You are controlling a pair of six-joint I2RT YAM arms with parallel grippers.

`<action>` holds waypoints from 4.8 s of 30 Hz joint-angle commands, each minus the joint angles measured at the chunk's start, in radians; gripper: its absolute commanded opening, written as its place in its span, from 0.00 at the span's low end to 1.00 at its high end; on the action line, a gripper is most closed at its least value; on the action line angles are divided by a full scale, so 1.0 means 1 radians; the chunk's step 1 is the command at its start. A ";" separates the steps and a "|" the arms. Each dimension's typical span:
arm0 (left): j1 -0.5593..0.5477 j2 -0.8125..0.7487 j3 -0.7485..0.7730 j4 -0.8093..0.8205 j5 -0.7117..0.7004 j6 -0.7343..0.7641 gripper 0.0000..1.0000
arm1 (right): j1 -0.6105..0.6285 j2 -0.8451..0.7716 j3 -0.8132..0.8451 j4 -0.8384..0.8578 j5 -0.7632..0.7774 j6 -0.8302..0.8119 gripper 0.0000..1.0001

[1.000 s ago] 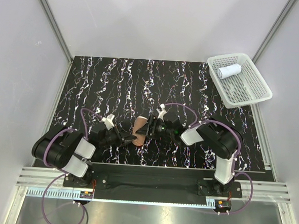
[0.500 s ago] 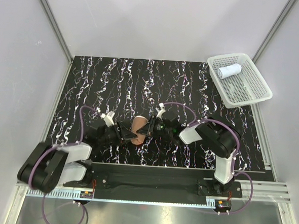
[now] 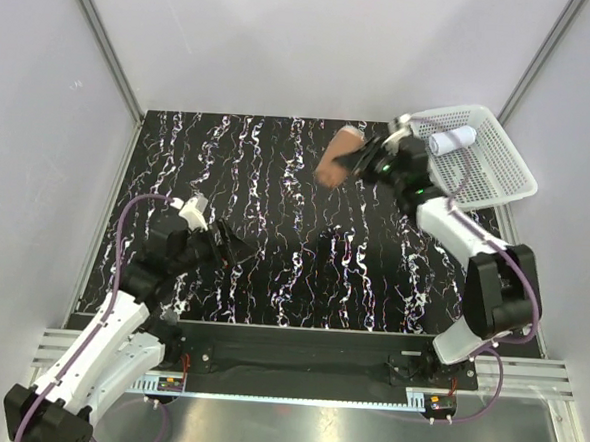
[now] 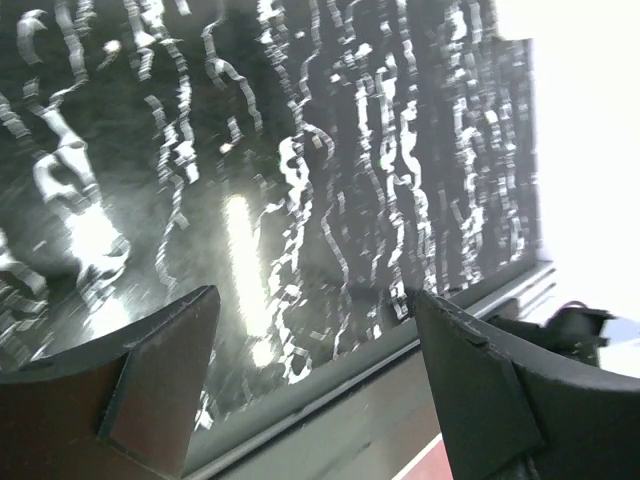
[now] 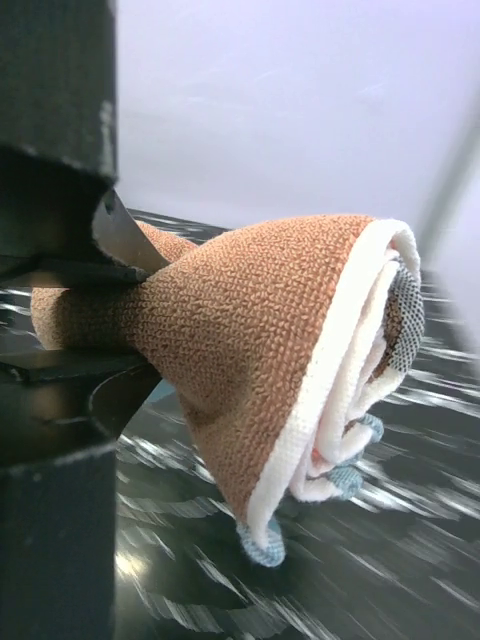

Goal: Roll the towels
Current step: Place the rolled towel into the container

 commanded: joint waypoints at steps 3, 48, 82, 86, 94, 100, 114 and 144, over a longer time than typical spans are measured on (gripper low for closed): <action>-0.004 -0.017 0.214 -0.298 -0.128 0.123 0.84 | -0.284 -0.014 0.222 -0.208 -0.057 -0.080 0.16; 0.009 -0.057 0.231 -0.246 -0.218 0.264 0.88 | -0.740 0.824 0.725 -0.213 0.025 0.039 0.22; 0.019 -0.102 0.229 -0.239 -0.214 0.266 0.88 | -0.739 0.661 0.701 -0.572 0.065 -0.064 0.93; 0.021 -0.102 0.229 -0.240 -0.212 0.266 0.88 | -0.739 0.618 0.673 -0.558 0.053 -0.063 1.00; 0.024 -0.103 0.228 -0.237 -0.209 0.267 0.89 | -0.740 0.522 0.610 -0.572 0.088 -0.064 1.00; 0.029 -0.100 0.228 -0.236 -0.205 0.267 0.89 | -0.740 0.457 0.563 -0.540 0.120 -0.066 1.00; 0.032 -0.096 0.226 -0.231 -0.200 0.267 0.89 | -0.740 0.341 0.558 -0.535 0.055 -0.095 1.00; 0.032 -0.125 0.243 -0.268 -0.315 0.240 0.99 | -0.586 -0.564 -0.004 -0.719 -0.048 -0.169 1.00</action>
